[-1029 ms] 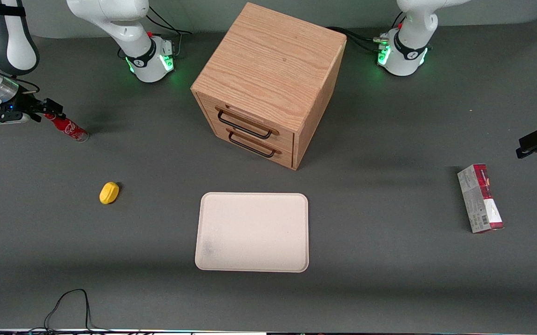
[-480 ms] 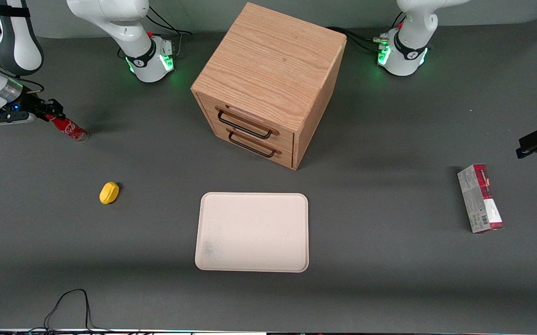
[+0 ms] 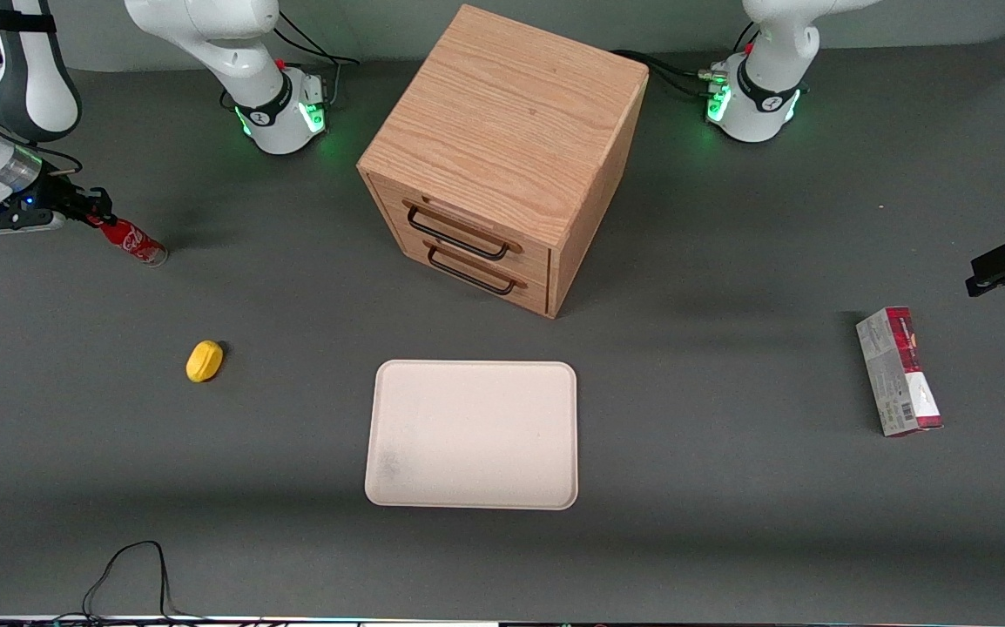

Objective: Place coke bottle on tray
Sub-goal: 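Lower the open right gripper around the bottle's body and close it, then lift the held bottle and carry it toward the white tray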

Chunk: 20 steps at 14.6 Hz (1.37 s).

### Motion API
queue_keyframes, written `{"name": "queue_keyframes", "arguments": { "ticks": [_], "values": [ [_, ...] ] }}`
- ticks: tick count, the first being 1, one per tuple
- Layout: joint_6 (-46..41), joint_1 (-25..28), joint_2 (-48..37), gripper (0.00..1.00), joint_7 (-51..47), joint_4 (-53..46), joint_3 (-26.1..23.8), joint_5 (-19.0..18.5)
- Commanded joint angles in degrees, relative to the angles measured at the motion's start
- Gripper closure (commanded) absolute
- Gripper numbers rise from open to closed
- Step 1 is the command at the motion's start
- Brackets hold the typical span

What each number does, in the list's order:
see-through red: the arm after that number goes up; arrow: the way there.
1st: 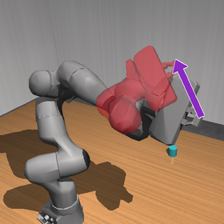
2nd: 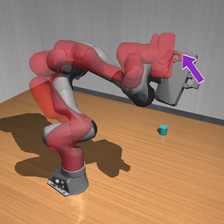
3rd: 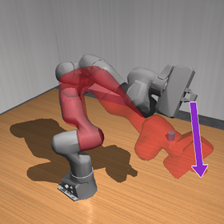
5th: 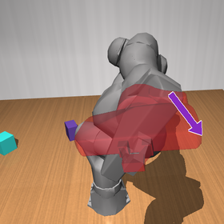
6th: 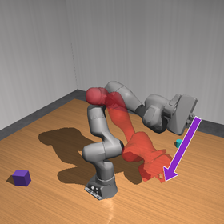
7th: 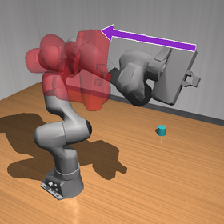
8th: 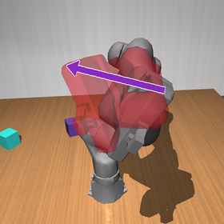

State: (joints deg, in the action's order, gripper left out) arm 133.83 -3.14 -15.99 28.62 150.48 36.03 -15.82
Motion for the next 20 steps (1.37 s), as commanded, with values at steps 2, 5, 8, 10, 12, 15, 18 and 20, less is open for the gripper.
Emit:
{"name": "queue_keyframes", "arguments": {
  "ticks": [2, 5, 8, 10, 12, 15, 18, 20],
  "values": [
    [-2.2, 0.2, 3.1, 1.0, -5.8, -6.0, -4.2, 0.2],
    [-9.3, 0.2, 6.2, 1.0, -7.1, -15.2, -10.6, 8.7],
    [-23.0, 0.2, 11.1, 1.0, -10.8, -30.4, -17.1, 13.4],
    [-30.5, 0.3, 14.8, 1.0, -14.9, -40.7, -22.0, 13.5],
    [-36.6, 0.4, 18.9, 1.0, -18.7, -50.8, -26.6, 13.9],
    [-45.3, 0.3, 24.9, 1.0, -25.4, -66.0, -32.1, 16.3],
    [-52.2, 0.2, 33.4, 1.0, -32.5, -81.5, -40.9, 15.3],
    [-53.6, 0.9, 39.7, 1.0, -37.4, -90.6, -46.5, 12.7]
  ]
}}
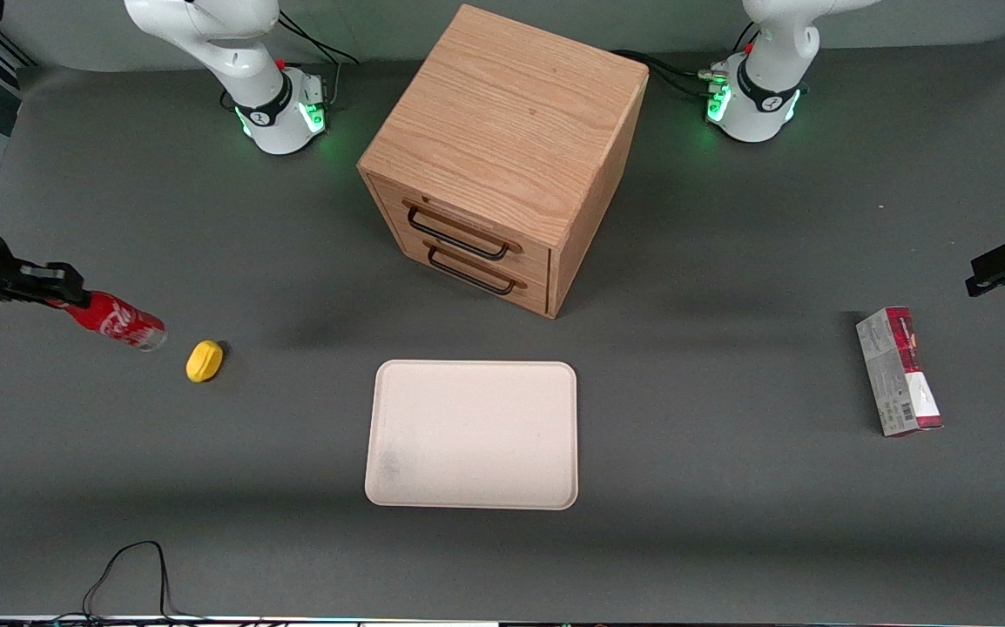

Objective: Place coke bottle on tray
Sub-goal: 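Lift the held bottle and carry it toward the white tray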

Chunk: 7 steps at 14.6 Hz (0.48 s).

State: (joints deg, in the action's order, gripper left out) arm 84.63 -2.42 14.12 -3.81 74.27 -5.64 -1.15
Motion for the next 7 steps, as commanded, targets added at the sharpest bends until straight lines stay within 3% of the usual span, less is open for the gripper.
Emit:
{"name": "queue_keyframes", "arguments": {
  "ticks": [1, 4, 7],
  "values": [
    [-4.3, 1.3, 12.6, 1.0, -6.5, -17.5, -7.1, -3.1],
    [2.3, 2.2, 20.1, 1.0, -15.8, -22.5, -13.9, -4.1],
    [12.6, 4.9, 26.7, 1.0, -23.1, -22.3, -19.4, -12.2]
  ]
}}
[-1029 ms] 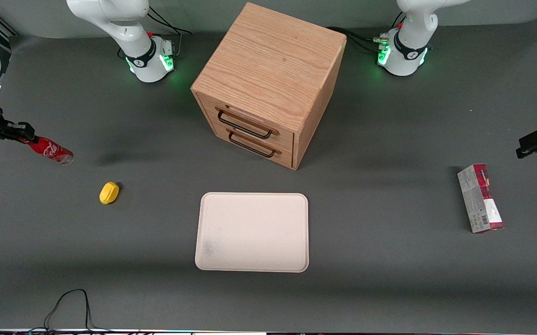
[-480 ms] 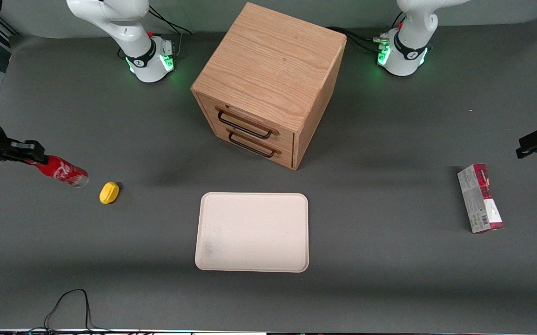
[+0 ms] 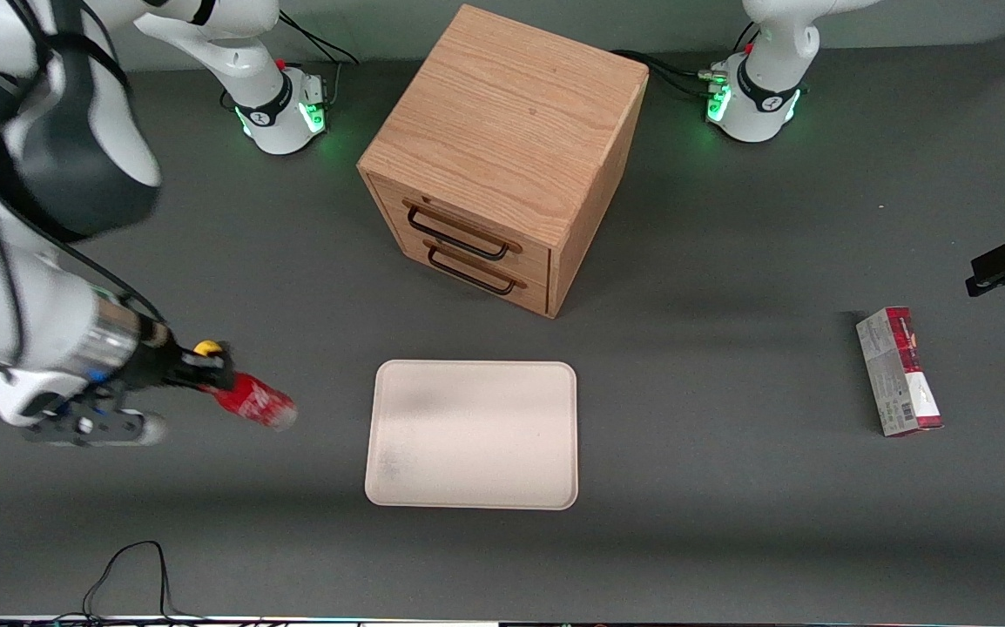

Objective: Place coke bottle on tray
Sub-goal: 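Lower the bottle onto the tray's edge and open the right gripper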

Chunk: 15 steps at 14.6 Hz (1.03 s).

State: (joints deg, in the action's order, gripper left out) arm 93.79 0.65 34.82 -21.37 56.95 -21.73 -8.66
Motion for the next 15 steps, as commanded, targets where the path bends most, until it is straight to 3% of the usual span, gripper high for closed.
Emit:
{"name": "queue_keyframes", "arguments": {
  "ticks": [1, 3, 6, 8, 12, 13, 14, 15],
  "values": [
    [6.0, 2.0, 7.7, 1.0, -6.5, -5.0, -4.5, -5.6],
    [9.9, 3.5, 10.4, 1.0, -7.5, -4.9, -4.6, -5.8],
    [15.5, 5.2, 14.8, 1.0, -11.0, -3.8, -4.7, -12.0],
    [17.2, 5.9, 16.9, 1.0, -11.2, -3.0, -4.7, -14.0],
    [21.4, 5.9, 17.9, 1.0, -11.2, 0.2, -4.6, -14.3],
    [21.4, 5.9, 17.9, 0.43, -11.6, 0.6, -4.6, -14.4],
    [21.4, 6.0, 17.9, 0.03, -13.0, 1.1, -4.6, -15.6],
    [21.5, 6.0, 17.9, 0.0, -15.5, 1.2, -4.6, -17.4]
  ]
}}
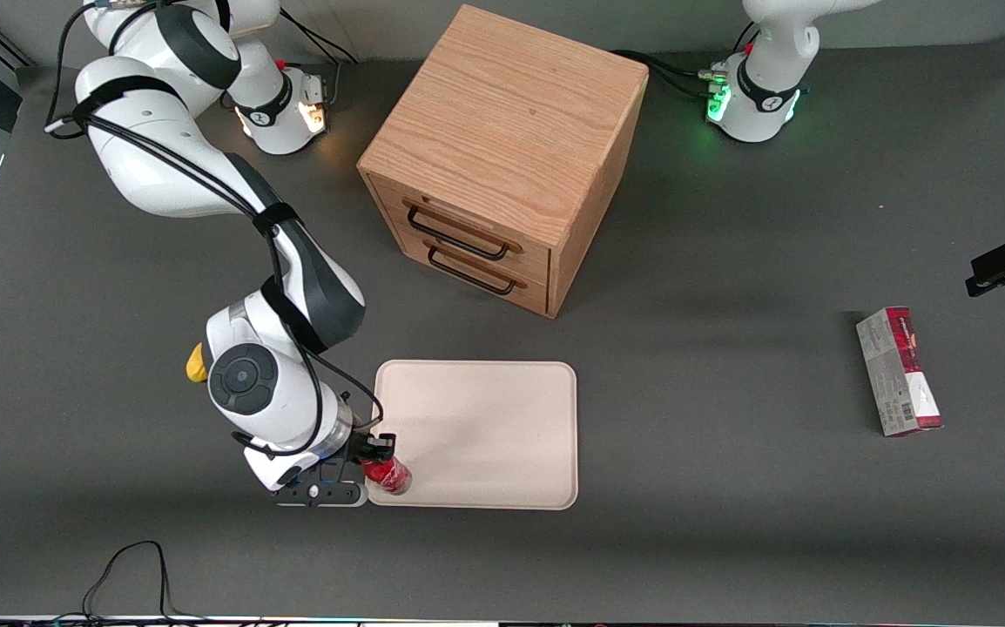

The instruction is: Place coke bottle on tray

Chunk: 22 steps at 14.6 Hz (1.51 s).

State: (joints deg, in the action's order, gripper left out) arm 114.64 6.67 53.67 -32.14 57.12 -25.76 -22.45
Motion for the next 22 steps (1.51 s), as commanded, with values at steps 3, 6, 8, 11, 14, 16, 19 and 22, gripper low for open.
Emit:
{"name": "queue_keyframes", "arguments": {
  "ticks": [3, 6, 8, 11, 14, 16, 19, 22],
  "values": [
    [1.7, -0.1, -1.2, 0.0, -6.0, 1.2, -0.6, -4.0],
    [-0.5, 0.0, -3.6, 0.0, -5.7, 0.5, -0.2, -4.0],
    [-6.2, -0.1, -7.2, 0.0, -2.9, 0.9, 0.1, -3.7],
    [-15.0, -0.7, -15.7, 0.0, 7.6, 3.5, 7.3, 6.8],
    [-15.3, -2.3, -29.4, 0.0, 21.1, 17.7, 17.1, 18.5],
    [-15.7, -1.8, -36.0, 0.0, 23.3, 24.2, 22.0, 21.0],
    [-15.7, -1.3, -46.1, 0.0, 24.9, 34.8, 26.8, 24.0],
    [-15.7, -1.3, -55.1, 0.0, 25.6, 43.3, 29.4, 25.2]
  ]
}}
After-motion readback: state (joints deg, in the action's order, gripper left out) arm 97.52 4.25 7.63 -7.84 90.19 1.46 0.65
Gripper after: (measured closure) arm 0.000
